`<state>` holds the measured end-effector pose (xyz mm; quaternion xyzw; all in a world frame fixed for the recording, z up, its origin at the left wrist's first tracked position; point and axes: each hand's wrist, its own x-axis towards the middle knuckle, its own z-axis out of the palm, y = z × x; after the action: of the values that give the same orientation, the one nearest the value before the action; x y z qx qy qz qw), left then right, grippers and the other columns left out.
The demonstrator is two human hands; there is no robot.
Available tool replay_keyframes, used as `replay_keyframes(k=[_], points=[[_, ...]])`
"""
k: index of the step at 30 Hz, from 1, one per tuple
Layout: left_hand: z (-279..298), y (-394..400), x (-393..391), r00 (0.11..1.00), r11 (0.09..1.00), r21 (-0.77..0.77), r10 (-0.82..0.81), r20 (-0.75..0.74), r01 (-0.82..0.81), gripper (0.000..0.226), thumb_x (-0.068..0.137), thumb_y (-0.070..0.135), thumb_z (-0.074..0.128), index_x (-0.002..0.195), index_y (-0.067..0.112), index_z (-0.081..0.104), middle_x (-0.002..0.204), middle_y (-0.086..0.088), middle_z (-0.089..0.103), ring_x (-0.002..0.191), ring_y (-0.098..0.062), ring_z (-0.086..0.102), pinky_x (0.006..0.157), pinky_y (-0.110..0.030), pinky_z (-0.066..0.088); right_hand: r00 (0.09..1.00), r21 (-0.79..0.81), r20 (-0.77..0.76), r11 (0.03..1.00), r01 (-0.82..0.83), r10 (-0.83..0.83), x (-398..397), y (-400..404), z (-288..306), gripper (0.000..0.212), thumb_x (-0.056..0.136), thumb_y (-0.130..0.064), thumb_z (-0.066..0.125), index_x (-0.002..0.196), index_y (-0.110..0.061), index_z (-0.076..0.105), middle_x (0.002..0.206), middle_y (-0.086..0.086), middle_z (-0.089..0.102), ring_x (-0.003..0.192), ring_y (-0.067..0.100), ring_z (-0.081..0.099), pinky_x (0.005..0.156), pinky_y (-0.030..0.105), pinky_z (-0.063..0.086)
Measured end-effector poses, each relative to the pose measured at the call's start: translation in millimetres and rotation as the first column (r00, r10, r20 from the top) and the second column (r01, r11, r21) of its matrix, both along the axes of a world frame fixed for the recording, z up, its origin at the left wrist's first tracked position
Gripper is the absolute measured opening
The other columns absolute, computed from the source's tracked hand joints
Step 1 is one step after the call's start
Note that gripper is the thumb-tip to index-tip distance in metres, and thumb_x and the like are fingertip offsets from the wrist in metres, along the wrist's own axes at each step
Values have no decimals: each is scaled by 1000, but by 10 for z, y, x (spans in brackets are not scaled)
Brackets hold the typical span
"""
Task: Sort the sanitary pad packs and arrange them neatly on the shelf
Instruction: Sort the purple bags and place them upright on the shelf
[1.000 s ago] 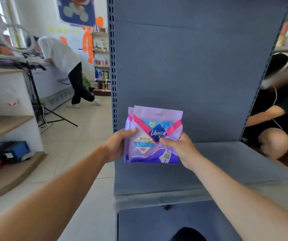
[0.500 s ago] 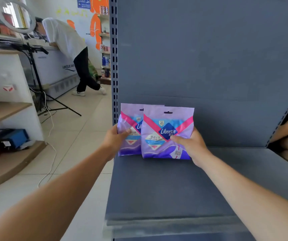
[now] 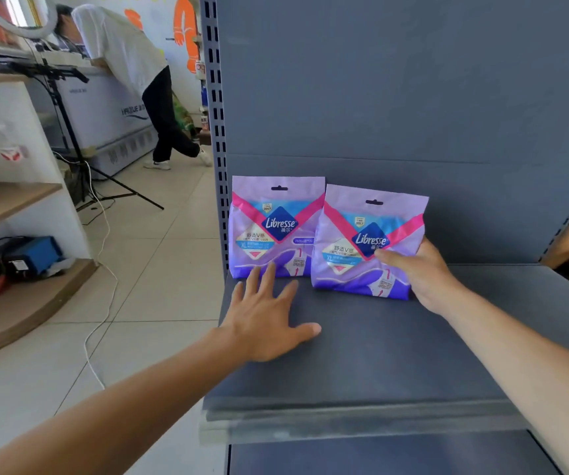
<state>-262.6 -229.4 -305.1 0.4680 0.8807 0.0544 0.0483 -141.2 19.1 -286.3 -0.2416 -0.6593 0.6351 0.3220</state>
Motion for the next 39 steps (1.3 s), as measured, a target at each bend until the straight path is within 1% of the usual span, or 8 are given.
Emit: replay_keyframes(k=[3,6,12,16,24,33,36,39], points=[[-114,-43,169,998,990,-140,-30,49,36,91,81,86,17,154,37,-6,163,-1,-18,149,-26,-18,121,-49,-4,1000,4,1,1000,16,-16,0,62,-6,46,78,-4,76,121,-8,59,112,8,71,103,24,69,88,41,55],[-189,-54,192,1000,993,-116,-26,-11,25,90,80,86,9,154,38,-9,164,1,-14,150,-23,-15,121,-48,-5,1000,46,-1,999,16,-16,-54,148,15,47,79,2,74,123,-4,58,114,11,70,104,24,68,87,38,55],[-226,-58,193,998,995,-92,-33,-51,29,90,78,87,6,153,39,-9,164,2,-13,150,-23,-16,121,-49,-4,998,89,-30,994,65,-62,27,440,32,45,82,8,68,125,-5,56,113,9,69,103,23,67,90,37,55],[-248,-51,201,997,997,-78,-32,-74,26,90,78,86,6,153,39,-9,164,2,-13,150,-22,-15,121,-48,-4,997,110,-15,991,74,-72,-16,477,-52,46,85,2,69,128,-8,54,119,7,68,104,18,67,89,31,56],[-247,-51,204,996,997,-70,-35,-81,30,90,77,87,4,153,40,-10,164,3,-13,150,-22,-15,122,-47,-3,999,146,13,988,50,-52,-198,428,-73,46,86,-4,71,128,-13,53,121,4,67,110,17,66,90,35,54],[-238,-46,199,996,996,-78,-43,-81,37,91,75,88,1,152,41,-12,163,4,-14,150,-21,-15,122,-47,-3,976,225,117,962,154,-184,-278,399,-117,54,82,-21,78,123,-9,44,124,3,63,108,14,64,90,38,56],[-228,-45,198,996,996,-84,-44,-75,37,91,74,88,1,152,41,-12,163,4,-14,150,-21,-16,122,-47,-3,895,487,135,815,314,-425,-260,268,-110,67,79,-28,80,129,-10,39,129,9,51,113,20,55,88,36,50],[-225,-42,196,996,996,-84,-44,-77,37,91,75,88,1,152,41,-12,163,4,-14,150,-21,-16,122,-47,-3,781,759,-26,496,421,-623,-226,97,-108,84,76,-31,82,141,-9,33,138,17,40,124,30,43,95,45,47]])
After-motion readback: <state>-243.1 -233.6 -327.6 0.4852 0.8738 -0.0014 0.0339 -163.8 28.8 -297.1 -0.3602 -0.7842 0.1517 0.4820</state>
